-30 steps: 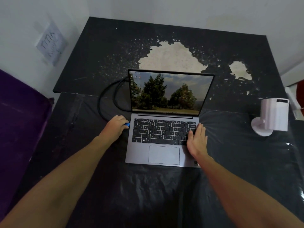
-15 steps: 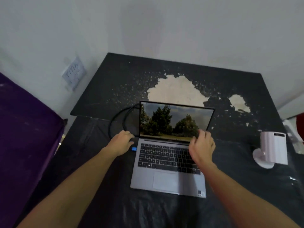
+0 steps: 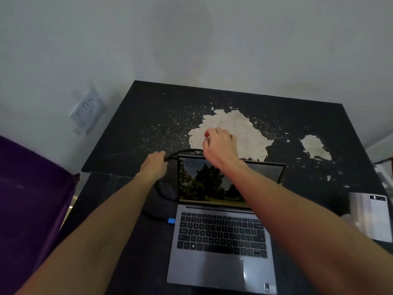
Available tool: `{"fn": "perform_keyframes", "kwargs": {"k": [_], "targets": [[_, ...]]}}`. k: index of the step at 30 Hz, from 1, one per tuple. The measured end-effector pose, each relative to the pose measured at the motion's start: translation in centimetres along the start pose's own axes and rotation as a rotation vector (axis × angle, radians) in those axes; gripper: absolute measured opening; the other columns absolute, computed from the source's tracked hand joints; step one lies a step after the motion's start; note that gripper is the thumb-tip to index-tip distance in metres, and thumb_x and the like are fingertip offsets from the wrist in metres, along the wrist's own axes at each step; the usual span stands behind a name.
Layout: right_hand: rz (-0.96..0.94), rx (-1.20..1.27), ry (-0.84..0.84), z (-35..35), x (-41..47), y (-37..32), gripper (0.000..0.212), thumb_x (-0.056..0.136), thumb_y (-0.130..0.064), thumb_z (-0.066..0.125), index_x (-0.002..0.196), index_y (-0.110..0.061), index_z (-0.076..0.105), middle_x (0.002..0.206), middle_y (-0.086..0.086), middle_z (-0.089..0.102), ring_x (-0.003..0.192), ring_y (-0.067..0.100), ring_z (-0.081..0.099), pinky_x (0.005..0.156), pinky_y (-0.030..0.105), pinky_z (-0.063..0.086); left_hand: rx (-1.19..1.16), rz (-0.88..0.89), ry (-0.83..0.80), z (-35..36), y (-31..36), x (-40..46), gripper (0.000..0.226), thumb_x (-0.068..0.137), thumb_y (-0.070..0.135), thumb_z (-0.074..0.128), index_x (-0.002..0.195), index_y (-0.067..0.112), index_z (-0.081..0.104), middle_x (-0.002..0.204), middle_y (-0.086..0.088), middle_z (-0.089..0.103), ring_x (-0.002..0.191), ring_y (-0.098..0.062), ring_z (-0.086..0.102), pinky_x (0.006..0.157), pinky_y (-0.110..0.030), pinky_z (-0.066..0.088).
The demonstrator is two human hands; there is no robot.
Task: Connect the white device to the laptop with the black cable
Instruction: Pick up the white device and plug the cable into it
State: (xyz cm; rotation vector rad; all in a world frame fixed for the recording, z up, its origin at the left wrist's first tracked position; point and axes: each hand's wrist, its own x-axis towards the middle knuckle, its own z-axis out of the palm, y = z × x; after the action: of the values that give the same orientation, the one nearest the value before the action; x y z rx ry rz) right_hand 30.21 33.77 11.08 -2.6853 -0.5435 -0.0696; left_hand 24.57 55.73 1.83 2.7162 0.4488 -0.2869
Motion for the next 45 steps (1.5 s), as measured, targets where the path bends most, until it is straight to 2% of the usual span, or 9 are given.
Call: {"fn": "perform_keyframes", "kwargs": {"k": [6,11,22,25,29,35,38,41,45], "targets": [[0.018,0.030,0.015,1.4,1.7,1.9,0.028,0.098,-0.028,0.040,0.116,-0.018,0.059,0.117,0.002,0.062,0.109,0.023,0.051,0.098,0.042,0.033,0.037,-0.180,-0.132,4.1,-2.1,2.5,0.032,0.095,0.020,0.059,0.123,0.007,0.050,0.126,-0.017,0.053,0.113,-0.034,0.052,0.092,-0.047,0.049],[0.052,0.065,0.031,0.1,2.2,4.0,0.029,0.098,-0.028,0.040,0.119,-0.019,0.058,0.119,0.002,0.061,0.110,0.023,0.051,0.098,0.043,0.031,-0.018,-0.190,-0.002,2.6,-1.3,4.0,0.012,0.094,0.014,0.056,0.103,0.008,0.060,0.111,-0.020,0.060,0.091,-0.035,0.058,0.076,-0.043,0.051],[0.212,0.047,-0.122,-8.4,1.7,7.3,0.077,0.096,-0.041,0.057,0.158,-0.018,0.016,0.161,0.006,0.029,0.144,0.033,0.029,0.115,0.057,0.023,-0.095,0.479,0.528,-12.3,14.6,2.2,0.015,0.095,0.012,0.059,0.108,0.011,0.065,0.106,-0.008,0.065,0.094,-0.028,0.057,0.078,-0.045,0.050],[0.255,0.082,-0.058,-11.5,0.2,7.6,0.059,0.100,-0.044,0.048,0.151,-0.019,0.032,0.148,0.008,0.046,0.135,0.033,0.043,0.113,0.057,0.027,-0.173,0.612,0.631,-15.0,18.3,-0.3,0.014,0.094,0.009,0.059,0.106,0.007,0.066,0.105,-0.010,0.067,0.095,-0.030,0.058,0.080,-0.045,0.050],[0.283,0.374,0.062,-15.0,-2.0,8.1,0.028,0.103,-0.038,0.039,0.106,-0.018,0.058,0.100,0.006,0.069,0.095,0.031,0.064,0.085,0.045,0.050,-0.249,0.684,0.704,-17.1,22.0,-3.0,0.012,0.092,0.008,0.061,0.102,0.006,0.068,0.100,-0.010,0.066,0.089,-0.027,0.059,0.077,-0.038,0.049],[0.298,0.357,0.444,-20.1,-5.8,10.1,0.032,0.105,-0.036,0.041,0.079,-0.017,0.045,0.075,0.011,0.057,0.061,0.027,0.050,0.057,0.034,0.031,-0.436,0.489,0.527,-15.2,25.5,-6.3,0.020,0.095,0.017,0.059,0.115,0.011,0.058,0.118,-0.008,0.054,0.102,-0.021,0.054,0.089,-0.033,0.046],[0.342,0.334,0.467,-21.7,-7.9,11.8,0.034,0.104,-0.039,0.039,0.077,-0.019,0.043,0.077,0.010,0.058,0.061,0.024,0.050,0.051,0.034,0.028,-0.548,0.158,0.336,-12.3,27.1,-7.7,0.038,0.096,0.043,0.050,0.111,0.009,0.056,0.113,-0.010,0.058,0.098,-0.026,0.057,0.079,-0.036,0.046],[0.304,0.368,0.457,-22.3,-10.4,13.6,0.033,0.103,-0.037,0.042,0.075,-0.021,0.046,0.072,0.004,0.058,0.060,0.018,0.051,0.051,0.033,0.029,-1.083,-0.171,0.002,-11.0,29.9,-8.5,0.068,0.095,0.061,0.036,0.134,0.006,0.045,0.126,-0.015,0.060,0.096,-0.028,0.066,0.087,-0.040,0.055],[0.235,0.427,0.403,-21.6,-13.9,16.4,0.035,0.103,-0.035,0.045,0.071,-0.020,0.044,0.060,-0.003,0.055,0.049,0.008,0.046,0.043,0.026,0.030,-1.676,-0.189,-0.077,-10.6,35.2,-8.0,0.062,0.100,0.047,0.041,0.145,0.006,0.032,0.130,-0.023,0.054,0.099,-0.036,0.068,0.086,-0.045,0.058]]}}
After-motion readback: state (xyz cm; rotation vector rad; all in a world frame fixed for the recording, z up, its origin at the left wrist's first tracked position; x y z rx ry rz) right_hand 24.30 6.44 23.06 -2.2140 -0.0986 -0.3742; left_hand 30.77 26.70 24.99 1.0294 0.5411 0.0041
